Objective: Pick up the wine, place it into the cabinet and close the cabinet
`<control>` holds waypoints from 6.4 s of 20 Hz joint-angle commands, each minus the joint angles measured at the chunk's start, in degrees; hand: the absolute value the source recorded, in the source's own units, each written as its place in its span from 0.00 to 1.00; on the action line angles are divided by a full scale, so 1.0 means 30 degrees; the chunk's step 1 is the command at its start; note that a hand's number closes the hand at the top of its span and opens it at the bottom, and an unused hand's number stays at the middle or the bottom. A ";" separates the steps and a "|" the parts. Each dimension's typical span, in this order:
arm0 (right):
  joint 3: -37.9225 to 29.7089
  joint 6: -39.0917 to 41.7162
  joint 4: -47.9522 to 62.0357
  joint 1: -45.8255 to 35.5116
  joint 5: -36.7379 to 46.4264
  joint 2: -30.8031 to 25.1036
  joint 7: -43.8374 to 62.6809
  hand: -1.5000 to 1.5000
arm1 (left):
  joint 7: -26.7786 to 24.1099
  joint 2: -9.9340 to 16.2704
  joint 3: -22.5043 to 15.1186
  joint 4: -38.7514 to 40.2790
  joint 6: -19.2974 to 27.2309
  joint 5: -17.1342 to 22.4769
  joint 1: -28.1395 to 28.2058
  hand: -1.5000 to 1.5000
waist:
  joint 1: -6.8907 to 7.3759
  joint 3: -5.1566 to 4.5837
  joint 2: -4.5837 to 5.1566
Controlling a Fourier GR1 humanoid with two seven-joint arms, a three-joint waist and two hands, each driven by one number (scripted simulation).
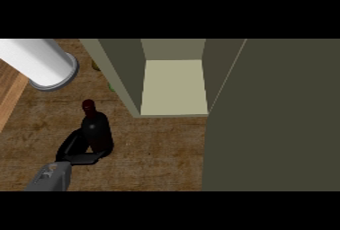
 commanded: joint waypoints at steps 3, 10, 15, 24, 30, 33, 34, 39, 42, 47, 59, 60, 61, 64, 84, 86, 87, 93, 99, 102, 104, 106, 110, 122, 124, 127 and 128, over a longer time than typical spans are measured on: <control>-0.0580 -0.0149 0.0644 -0.0985 -0.0303 -0.0156 0.0066 0.00 | -0.2264 -0.0418 -0.0340 0.0798 -0.2113 -0.0264 -0.0067 1.00 | 0.0004 -0.0014 0.0044; -0.0187 -0.0079 0.1234 -0.0644 0.0555 0.0066 -0.0541 0.00 | -0.3545 -0.1434 0.0113 -0.0451 0.0603 0.0486 0.1943 1.00 | 0.0419 0.0036 -0.0092; -0.0718 -0.0411 0.0061 -0.0320 0.0146 -0.0219 0.0614 0.00 | -0.5067 -0.2516 0.0863 -0.1707 0.2998 0.1508 0.5491 1.00 | 0.0565 0.0047 -0.0158; -0.0967 -0.0576 0.0683 -0.0905 -0.0167 -0.0105 0.0546 0.00 | -0.4799 -0.3759 -0.0420 -0.6493 0.1811 0.2468 0.8061 1.00 | 0.0530 0.0054 -0.0155; -0.1827 0.0254 0.2337 -0.0828 -0.0329 -0.0424 -0.1123 0.00 | -0.1875 -0.4504 -0.1509 -1.2454 0.2197 0.3851 0.9644 1.00 | 0.0573 0.0076 -0.0152; -0.0218 0.0232 0.1292 0.0279 0.0656 0.0217 -0.1232 0.00 | 0.1981 -0.4497 -0.1984 -1.6895 0.2143 0.5402 1.1149 1.00 | 0.0554 0.0082 -0.0184; -0.1561 0.0185 -0.0275 0.0054 -0.1285 -0.0559 0.0518 0.00 | 0.2397 -0.4409 -0.2124 -1.7561 0.2367 0.5461 1.1267 1.00 | 0.0444 0.0070 -0.0177; -0.1549 0.0659 0.0733 0.0332 -0.1055 -0.0389 -0.0856 0.00 | 0.5604 -0.4952 -0.4412 -2.3204 0.4068 0.6699 1.3849 1.00 | 0.0431 0.0063 -0.0151; -0.0285 -0.0747 0.1580 -0.2097 0.0647 -0.0028 0.0633 0.00 | 0.7311 -0.4962 -0.4947 -2.5246 0.5751 0.7303 1.3292 1.00 | 0.0475 0.0049 -0.0122; -0.0076 0.0338 0.0329 0.0637 0.0087 0.0088 -0.0364 0.00 | 0.9554 -0.4969 -0.5920 -2.7948 0.9043 0.7322 1.1576 1.00 | 0.0311 0.0054 -0.0139; -0.1089 0.0200 0.2573 -0.0560 0.0329 0.0095 -0.1689 0.00 | 1.1457 -0.4972 -0.8161 -2.6184 1.4729 0.6985 0.5525 1.00 | 0.0279 0.0048 -0.0108; -0.1048 0.0690 0.2318 -0.0203 -0.0319 -0.0180 -0.1371 0.00 | 0.9608 -0.4972 -0.7504 -2.3488 1.4106 0.7203 0.4784 1.00 | 0.0230 0.0044 -0.0096; -0.0054 0.0257 0.2001 -0.0043 0.0766 0.0328 -0.1324 0.00 | 1.0285 -0.4972 -0.8187 -2.4836 1.5330 0.7186 0.4701 1.00 | 0.0263 0.0044 -0.0112; -0.0683 -0.0065 0.0864 -0.0490 -0.0427 -0.0098 0.0332 0.00 | 1.0694 -0.4972 -0.7394 -2.3375 1.5981 0.6746 0.2538 1.00 | 0.0221 0.0042 -0.0111; -0.2317 0.0950 0.1915 -0.0652 -0.1681 -0.0880 -0.0780 0.00 | 0.5581 -0.4972 -1.1583 -1.5214 1.9864 0.8502 0.0055 1.00 | 0.0239 0.0043 -0.0101; -0.1050 0.1157 0.1641 0.0385 -0.0623 -0.0164 -0.1634 0.00 | 0.5504 -0.4972 -1.1336 -1.2851 1.9446 1.0163 -0.2124 1.00 | 0.0118 0.0041 -0.0081; -0.1296 0.0422 0.1686 -0.0215 -0.0033 -0.0127 -0.1208 0.00 | 0.5686 -0.4972 -1.2425 -1.5205 2.0756 0.9455 0.0065 1.00 | 0.0246 0.0042 -0.0112; -0.1049 0.0569 0.1267 0.0359 -0.0497 -0.0072 -0.0706 0.00 | 0.3810 -0.4972 -1.0383 -1.0255 1.7863 1.0826 -0.1800 1.00 | 0.0155 0.0038 -0.0076; -0.0942 0.0348 0.1717 -0.0090 -0.0256 0.0120 -0.0802 0.00 | 0.2353 -0.4972 -1.1699 -1.0015 1.8201 1.3472 -0.1852 1.00 | 0.0124 0.0035 -0.0075; -0.1117 0.0700 0.2592 -0.0025 0.0048 0.0234 -0.2128 0.00 | 0.2397 -0.4972 -1.1376 -0.9434 1.7751 1.4461 -0.2702 1.00 | 0.0120 0.0039 -0.0073; -0.0722 0.0283 0.2760 -0.0737 0.0551 0.0350 -0.1768 0.00 | 0.1769 -0.4972 -1.1626 -0.8024 1.6838 1.5409 -0.3117 1.00 | 0.0082 0.0034 -0.0051; -0.3106 0.1476 0.2728 -0.0369 -0.2118 -0.0943 -0.1895 0.00 | 0.1415 -0.4972 -1.1585 -0.7166 1.6293 1.5103 -0.3867 1.00 | 0.0054 0.0042 -0.0059; -0.0942 0.0705 0.1619 -0.0128 -0.0421 -0.0059 -0.1035 0.00 | 0.0963 -0.4972 -1.2682 -0.6073 1.6470 1.6279 -0.4340 1.00 | -0.0033 0.0034 -0.0056; -0.1958 0.1622 0.2328 0.0817 -0.1362 -0.0571 -0.2021 0.00 | 0.0947 -0.4972 -1.1642 -0.2241 1.4596 1.8654 -0.8021 1.00 | -0.0218 0.0038 0.0001; -0.1979 0.1531 0.1513 0.0892 -0.2142 -0.0531 -0.1419 0.00 | 0.0784 -0.4972 -1.2264 -0.2137 1.5605 1.9354 -0.8819 1.00 | -0.0484 0.0031 0.0035; -0.0653 0.0390 0.3387 -0.1183 0.0316 0.0180 -0.1410 0.00 | 0.1412 -0.4972 -1.0915 -0.0119 1.4522 1.8865 -1.0199 1.00 | -0.0172 0.0027 0.0079; -0.0372 0.1060 0.1117 0.1001 -0.0529 0.0151 -0.1310 0.00 | 0.1314 -0.4972 -1.1625 -0.1198 1.4721 1.9143 -0.9464 1.00 | -0.0320 0.0032 0.0008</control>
